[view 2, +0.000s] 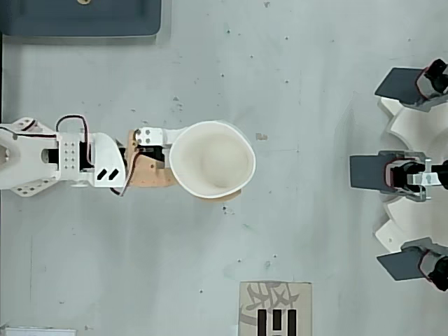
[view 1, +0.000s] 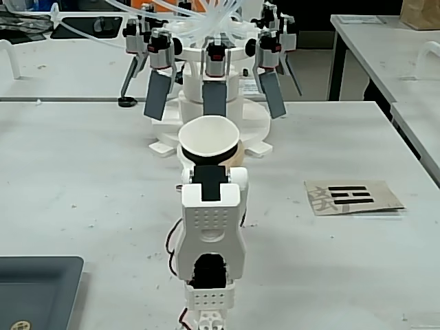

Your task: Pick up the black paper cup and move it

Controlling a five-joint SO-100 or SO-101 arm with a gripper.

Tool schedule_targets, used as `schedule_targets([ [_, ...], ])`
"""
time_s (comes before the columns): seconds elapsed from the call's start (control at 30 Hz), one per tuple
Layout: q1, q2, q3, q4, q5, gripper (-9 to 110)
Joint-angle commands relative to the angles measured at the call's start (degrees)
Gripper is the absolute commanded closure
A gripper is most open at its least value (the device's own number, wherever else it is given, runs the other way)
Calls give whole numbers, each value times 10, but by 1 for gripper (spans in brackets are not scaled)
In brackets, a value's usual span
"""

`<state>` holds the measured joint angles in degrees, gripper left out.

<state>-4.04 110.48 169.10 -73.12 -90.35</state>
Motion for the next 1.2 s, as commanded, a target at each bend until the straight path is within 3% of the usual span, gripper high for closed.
schedule_targets([
  [0.0,11,23,-9,-11,-4,95],
  [1.17,25,-207,-400,156,-19,93],
])
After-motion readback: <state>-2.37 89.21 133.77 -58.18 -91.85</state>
